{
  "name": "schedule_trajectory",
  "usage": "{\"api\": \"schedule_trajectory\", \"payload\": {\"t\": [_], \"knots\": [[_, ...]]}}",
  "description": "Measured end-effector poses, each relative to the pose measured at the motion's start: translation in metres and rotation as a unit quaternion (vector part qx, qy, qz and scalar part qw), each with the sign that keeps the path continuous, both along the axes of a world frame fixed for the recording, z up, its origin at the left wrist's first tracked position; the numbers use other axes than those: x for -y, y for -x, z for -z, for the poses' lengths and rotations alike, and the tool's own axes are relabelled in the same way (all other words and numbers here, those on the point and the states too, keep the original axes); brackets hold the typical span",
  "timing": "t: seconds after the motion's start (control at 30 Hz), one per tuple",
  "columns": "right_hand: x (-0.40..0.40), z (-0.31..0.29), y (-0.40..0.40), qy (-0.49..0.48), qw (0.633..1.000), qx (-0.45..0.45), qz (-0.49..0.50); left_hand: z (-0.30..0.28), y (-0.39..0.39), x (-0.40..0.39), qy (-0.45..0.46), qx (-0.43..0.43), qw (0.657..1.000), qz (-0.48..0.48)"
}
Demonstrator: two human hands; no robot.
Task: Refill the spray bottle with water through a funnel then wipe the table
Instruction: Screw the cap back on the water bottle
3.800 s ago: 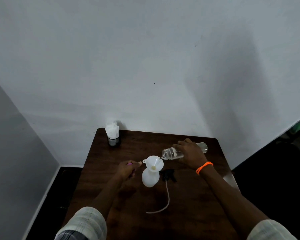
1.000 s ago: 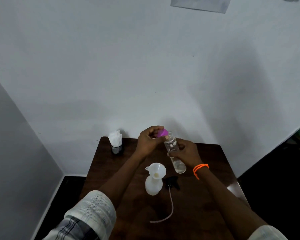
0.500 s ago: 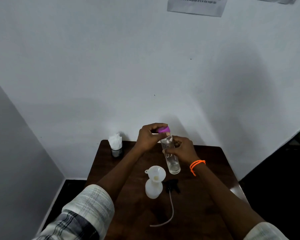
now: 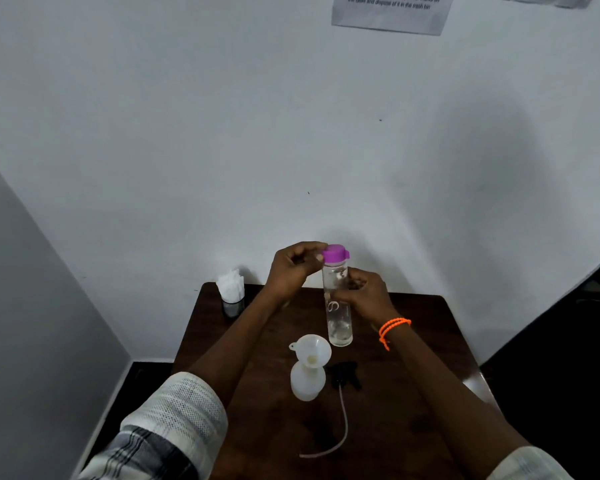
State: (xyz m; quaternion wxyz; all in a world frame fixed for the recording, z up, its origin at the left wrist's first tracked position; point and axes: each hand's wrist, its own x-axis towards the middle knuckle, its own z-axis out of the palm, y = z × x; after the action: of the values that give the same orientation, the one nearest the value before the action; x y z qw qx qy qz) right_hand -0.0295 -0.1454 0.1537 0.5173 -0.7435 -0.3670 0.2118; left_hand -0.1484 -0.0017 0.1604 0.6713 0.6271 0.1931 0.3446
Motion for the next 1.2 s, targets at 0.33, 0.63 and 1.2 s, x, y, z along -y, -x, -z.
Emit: {"api": "schedule_trajectory", "payload": {"t": [0.33,0.63,1.2], "knots": [[-0.003,0.000,0.001,-0.016,1.000,-0.003,-0.004,-0.003,-0.004,0.004,0.014,-0.025,0.999,-0.044],[-0.007,0.001,0.005,-0.020,1.000,-0.005,-0.008,-0.002,-0.009,0.011,-0.011,-0.054,0.998,-0.036],[-0.014,0.000,0.003,-0.037,0.999,-0.021,-0.001,-0.002,-0.010,0.014,0.005,-0.023,0.999,-0.029]]}}
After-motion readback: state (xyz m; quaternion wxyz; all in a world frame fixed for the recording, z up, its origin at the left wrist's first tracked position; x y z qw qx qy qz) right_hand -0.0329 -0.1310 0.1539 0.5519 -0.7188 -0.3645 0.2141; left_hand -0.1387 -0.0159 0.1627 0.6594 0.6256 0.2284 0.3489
